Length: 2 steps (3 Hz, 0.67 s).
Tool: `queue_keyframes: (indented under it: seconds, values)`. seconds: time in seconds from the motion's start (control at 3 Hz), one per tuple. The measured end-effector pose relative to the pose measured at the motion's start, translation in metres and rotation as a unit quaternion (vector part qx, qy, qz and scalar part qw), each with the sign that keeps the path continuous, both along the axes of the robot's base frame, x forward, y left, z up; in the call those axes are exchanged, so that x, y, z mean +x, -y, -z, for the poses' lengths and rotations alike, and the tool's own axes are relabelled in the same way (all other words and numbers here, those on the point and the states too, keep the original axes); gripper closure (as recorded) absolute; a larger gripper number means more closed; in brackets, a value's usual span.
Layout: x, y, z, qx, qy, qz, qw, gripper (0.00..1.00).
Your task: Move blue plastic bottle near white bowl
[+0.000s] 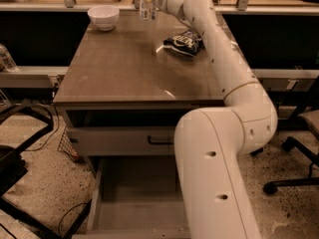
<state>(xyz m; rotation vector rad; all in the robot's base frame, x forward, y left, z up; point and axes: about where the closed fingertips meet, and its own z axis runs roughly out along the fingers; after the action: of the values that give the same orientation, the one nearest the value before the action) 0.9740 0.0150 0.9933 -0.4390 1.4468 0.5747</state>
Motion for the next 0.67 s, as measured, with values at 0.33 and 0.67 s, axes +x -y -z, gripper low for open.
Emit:
queue_keyframes:
  seconds: [0.33,0.67]
  values:
    - [0.008,-0.017,0.015,-0.036,0.015,-0.004,0.9992,1.0]
    - [0.011,-0.03,0.029,-0.083,0.022,-0.008,0.9963,1.0]
